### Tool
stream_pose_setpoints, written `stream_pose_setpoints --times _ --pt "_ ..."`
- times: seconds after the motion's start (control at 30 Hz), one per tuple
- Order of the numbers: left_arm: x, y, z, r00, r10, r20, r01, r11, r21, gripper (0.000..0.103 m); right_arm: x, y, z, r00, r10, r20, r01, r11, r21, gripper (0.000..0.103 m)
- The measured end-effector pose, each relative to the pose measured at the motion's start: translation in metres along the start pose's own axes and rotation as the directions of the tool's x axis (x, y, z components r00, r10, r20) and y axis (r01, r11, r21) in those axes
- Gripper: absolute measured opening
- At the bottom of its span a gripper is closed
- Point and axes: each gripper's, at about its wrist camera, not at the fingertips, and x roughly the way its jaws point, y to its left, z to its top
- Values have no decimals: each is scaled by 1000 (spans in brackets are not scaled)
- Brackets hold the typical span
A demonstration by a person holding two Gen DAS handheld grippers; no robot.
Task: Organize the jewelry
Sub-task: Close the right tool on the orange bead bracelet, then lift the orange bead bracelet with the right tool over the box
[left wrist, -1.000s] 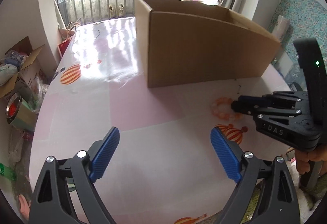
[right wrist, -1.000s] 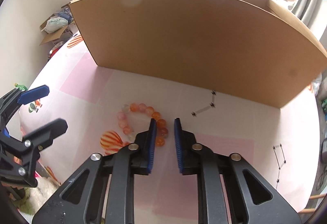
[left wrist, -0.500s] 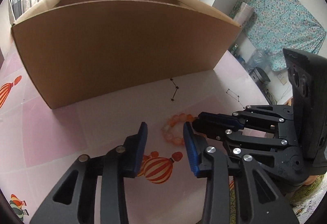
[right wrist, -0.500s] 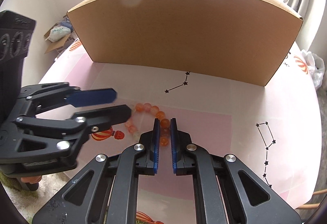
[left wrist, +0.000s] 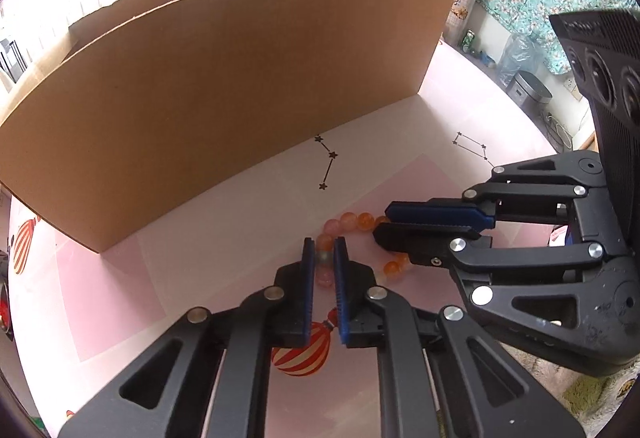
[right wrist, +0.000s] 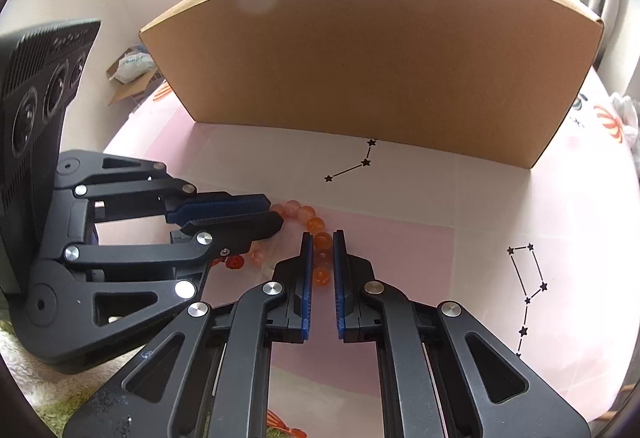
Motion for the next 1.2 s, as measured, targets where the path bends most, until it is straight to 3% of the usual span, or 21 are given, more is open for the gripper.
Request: stream_pose_setpoints --times 0.27,0.47,0.67,0.87,0.93,1.0,1.2 --pt "-17 -4 -2 997 -36 74 36 999 6 9 -21 -17 -2 999 13 44 -17 996 84 7" --pt "-51 -12 5 982 -79 170 75 997 30 9 -57 -12 0 993 -5 118 -5 996 84 7" --pt "-97 -11 31 945 -112 306 95 993 68 9 -107 0 22 969 -32 247 25 999 32 7" --pt "-132 3 71 909 -126 398 86 990 115 9 -144 -1 73 935 -36 353 59 997 -54 7" --pt "-132 9 89 907 -142 397 100 987 125 9 -141 -6 93 935 -30 355 61 995 -78 7" --pt "-122 18 111 916 -170 363 137 984 116 9 -135 -19 114 944 -24 328 57 994 -92 7" --pt "-53 51 170 951 -258 170 262 965 1 9 -87 -67 161 989 -18 147 32 995 -94 7"
